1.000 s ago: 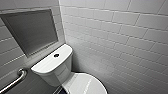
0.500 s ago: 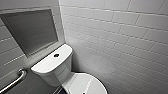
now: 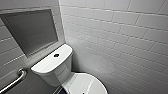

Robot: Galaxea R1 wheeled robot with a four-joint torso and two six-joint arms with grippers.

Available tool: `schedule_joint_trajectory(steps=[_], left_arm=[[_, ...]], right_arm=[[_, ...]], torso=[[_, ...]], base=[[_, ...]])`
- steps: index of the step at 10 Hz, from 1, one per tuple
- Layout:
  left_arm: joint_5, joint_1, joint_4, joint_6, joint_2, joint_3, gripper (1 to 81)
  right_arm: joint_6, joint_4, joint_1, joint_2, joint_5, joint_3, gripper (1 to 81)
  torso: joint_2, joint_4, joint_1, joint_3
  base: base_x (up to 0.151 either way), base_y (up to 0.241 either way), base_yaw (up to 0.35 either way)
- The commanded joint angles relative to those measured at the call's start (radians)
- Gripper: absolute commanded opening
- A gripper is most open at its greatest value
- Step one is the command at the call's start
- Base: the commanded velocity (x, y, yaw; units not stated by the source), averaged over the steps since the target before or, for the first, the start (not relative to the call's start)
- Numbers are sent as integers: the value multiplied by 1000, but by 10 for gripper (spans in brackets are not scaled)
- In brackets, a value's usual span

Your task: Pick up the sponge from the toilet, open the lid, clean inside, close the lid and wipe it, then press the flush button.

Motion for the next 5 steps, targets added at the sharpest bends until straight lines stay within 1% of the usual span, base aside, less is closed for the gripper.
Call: schedule_joint_trajectory(steps=[1, 3, 5], left_arm=[[-64, -203, -26, 22, -50, 149, 811], [-138, -203, -17, 22, -113, 295, 811], [-166, -202, -15, 25, -166, 395, 811]], right_arm=[[2, -17, 1, -20, -40, 8, 10], [2, -18, 5, -20, -39, 13, 10], [2, -20, 7, -20, -39, 16, 10]], torso=[[0, 0, 0, 0], [0, 0, 0, 0], [0, 0, 0, 0]], base=[[0, 0, 0], [0, 0, 0], [0, 0, 0]])
